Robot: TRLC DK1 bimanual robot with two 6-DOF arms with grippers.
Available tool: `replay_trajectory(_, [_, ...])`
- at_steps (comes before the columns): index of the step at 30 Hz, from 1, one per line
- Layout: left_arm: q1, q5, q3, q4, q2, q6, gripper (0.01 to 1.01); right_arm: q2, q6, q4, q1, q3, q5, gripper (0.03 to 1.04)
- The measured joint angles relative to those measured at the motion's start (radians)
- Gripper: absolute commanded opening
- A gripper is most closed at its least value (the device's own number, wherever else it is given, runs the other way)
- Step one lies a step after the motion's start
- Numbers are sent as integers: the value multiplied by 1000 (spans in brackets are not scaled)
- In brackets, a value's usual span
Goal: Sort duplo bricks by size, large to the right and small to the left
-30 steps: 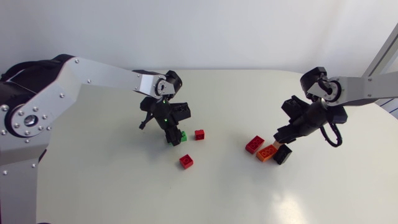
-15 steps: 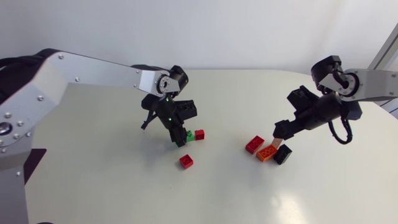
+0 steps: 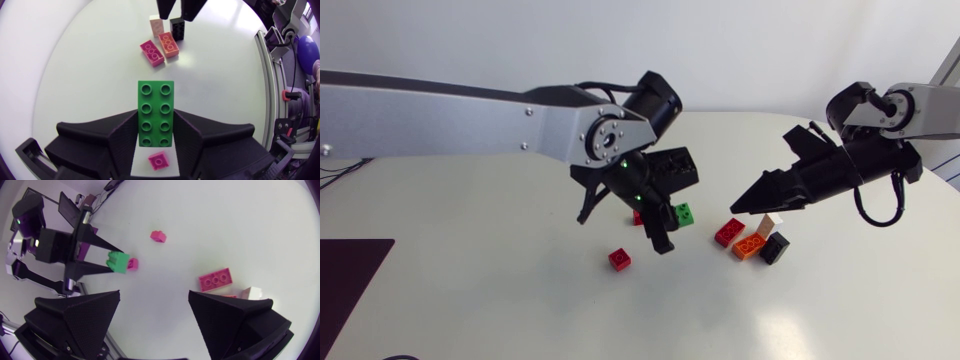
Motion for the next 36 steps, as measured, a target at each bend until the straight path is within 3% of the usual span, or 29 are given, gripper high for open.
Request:
replay_trajectory(7, [-75,-12,-31,51,0,-21,259,111,-19,-92,27,45,-122,839])
replay_trajectory(18, [-102,-27,-31,108,-10,-43,261,159,-18,-99,118,52,-180,420])
replay_trajectory(20, [-107,-27,-30,116,-21,-44,261,159,-17,-98,141,51,-182,257])
replay_trajectory(22, [-115,-31,-31,117,-31,-47,279,159,-8,-98,157,48,-196,234])
replay_trajectory(23, [-118,-35,-32,114,-35,-51,307,157,-5,-98,160,46,-206,225])
replay_trajectory(26, [-122,-43,-38,126,-40,-60,782,143,33,-79,159,31,-216,215])
replay_trajectory(27, [-122,-43,-43,132,-42,-62,854,136,35,-61,159,23,-207,213])
replay_trajectory(30, [-114,-33,-53,149,-60,-62,956,125,35,-36,145,8,-190,213])
replay_trajectory(36, [-17,-31,-53,165,-69,-61,959,71,35,-15,55,-2,-100,213])
